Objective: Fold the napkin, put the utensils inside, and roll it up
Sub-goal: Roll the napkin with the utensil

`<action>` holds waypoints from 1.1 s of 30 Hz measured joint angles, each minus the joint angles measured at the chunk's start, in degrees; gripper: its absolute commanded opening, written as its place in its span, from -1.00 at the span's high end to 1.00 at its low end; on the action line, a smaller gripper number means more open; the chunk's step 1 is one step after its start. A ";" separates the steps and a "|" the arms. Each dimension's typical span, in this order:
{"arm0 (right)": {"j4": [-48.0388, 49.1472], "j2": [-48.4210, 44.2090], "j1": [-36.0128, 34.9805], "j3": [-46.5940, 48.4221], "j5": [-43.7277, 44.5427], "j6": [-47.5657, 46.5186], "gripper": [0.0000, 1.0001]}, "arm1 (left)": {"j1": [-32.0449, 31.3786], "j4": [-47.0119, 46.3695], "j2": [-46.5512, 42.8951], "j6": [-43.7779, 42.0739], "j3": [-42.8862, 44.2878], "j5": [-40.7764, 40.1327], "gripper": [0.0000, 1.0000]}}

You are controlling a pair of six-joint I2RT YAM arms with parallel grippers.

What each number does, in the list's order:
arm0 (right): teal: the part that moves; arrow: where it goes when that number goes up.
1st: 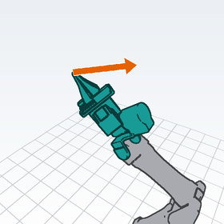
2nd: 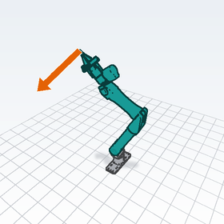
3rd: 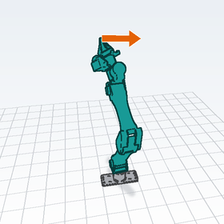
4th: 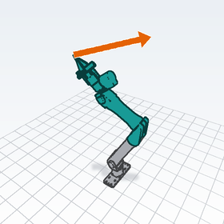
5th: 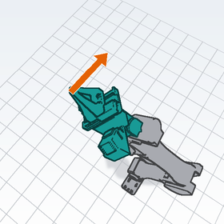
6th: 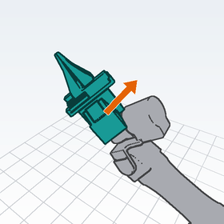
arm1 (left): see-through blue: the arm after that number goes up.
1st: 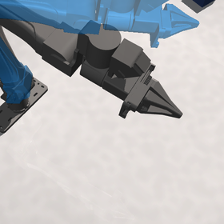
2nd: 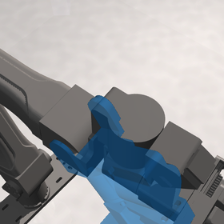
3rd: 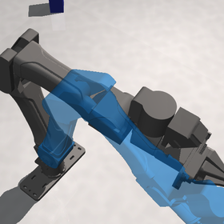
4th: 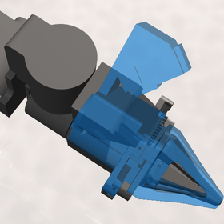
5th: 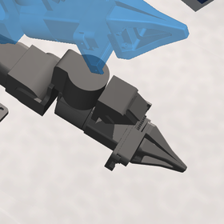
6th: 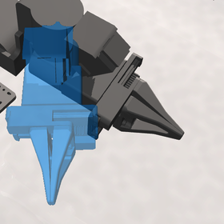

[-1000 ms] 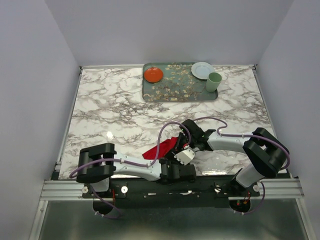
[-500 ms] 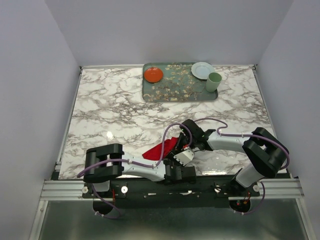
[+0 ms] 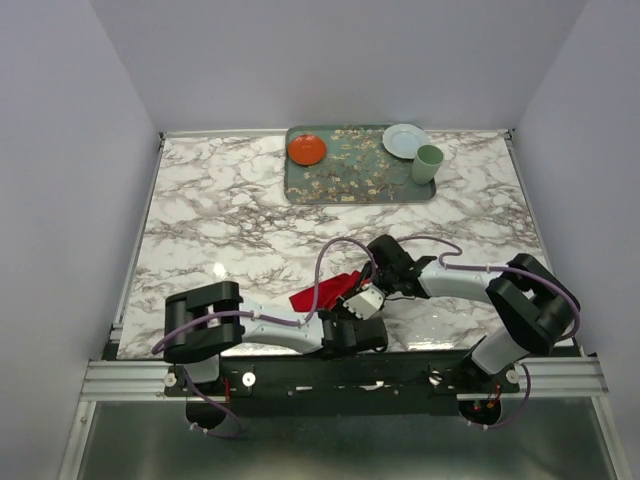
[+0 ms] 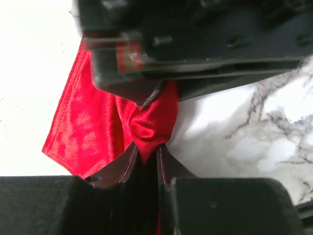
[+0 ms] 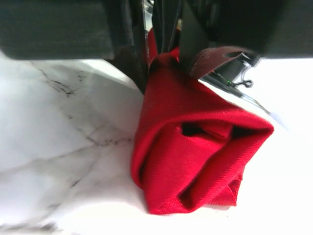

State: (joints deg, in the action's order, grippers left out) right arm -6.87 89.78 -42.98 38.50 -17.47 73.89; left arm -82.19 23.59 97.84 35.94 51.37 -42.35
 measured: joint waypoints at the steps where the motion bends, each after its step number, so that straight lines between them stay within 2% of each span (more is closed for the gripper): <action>1: -0.04 -0.17 0.46 -0.04 0.02 -0.37 -0.04 | 0.68 -1.27 -0.61 -0.72 -0.61 0.70 0.95; 6: -0.55 -2.58 2.75 -0.31 0.13 -3.78 -0.47 | 5.66 -8.28 -4.59 -3.34 -4.31 7.10 0.99; 12: -3.80 -7.10 3.30 1.18 1.68 -10.67 -0.68 | 12.48 -16.68 -10.69 -4.26 -10.10 18.56 1.00; 21: -5.01 -7.76 3.21 3.78 1.49 -17.05 -0.68 | 23.32 -31.52 -18.75 -0.26 -21.68 37.79 1.00; 33: -2.80 -0.61 0.46 5.66 -0.98 -16.48 -0.59 | 37.42 -58.10 -18.95 11.30 -36.85 58.60 1.00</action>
State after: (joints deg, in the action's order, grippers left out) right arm -9.67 89.17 -42.52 44.16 -18.46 57.41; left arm -44.77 -34.50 78.89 47.24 14.52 16.25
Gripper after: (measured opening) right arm 0.814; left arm 0.225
